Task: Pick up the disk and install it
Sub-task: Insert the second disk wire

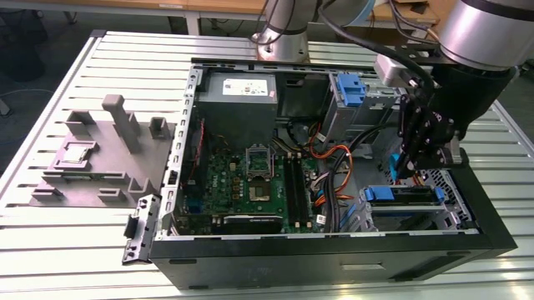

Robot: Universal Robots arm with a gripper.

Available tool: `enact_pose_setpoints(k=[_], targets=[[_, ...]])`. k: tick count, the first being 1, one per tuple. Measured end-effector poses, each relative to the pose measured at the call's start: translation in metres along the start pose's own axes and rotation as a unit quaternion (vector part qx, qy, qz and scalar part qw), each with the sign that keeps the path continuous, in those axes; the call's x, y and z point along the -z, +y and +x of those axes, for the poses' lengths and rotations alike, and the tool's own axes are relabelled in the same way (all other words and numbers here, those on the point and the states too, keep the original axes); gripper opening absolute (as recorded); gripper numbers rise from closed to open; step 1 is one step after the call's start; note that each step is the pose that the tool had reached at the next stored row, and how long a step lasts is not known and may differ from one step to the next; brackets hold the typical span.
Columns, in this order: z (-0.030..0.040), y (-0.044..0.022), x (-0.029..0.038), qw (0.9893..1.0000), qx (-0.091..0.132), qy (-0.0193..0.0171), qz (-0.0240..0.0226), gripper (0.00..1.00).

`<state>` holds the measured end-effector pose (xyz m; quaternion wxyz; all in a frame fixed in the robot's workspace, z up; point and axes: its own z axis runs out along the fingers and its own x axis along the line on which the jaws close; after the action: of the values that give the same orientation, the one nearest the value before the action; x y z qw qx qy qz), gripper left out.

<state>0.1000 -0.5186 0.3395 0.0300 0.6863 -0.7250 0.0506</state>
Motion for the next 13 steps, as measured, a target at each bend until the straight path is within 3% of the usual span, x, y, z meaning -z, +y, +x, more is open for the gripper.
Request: enact_pose_setpoints(k=[7,13], targets=[[0.0092,-0.0005,-0.0011,1.0,0.001,-0.0002,0.0,0.16],[0.0111,-0.0008,-0.0022,0.9999,0.011,-0.0005,0.0012,0.16]])
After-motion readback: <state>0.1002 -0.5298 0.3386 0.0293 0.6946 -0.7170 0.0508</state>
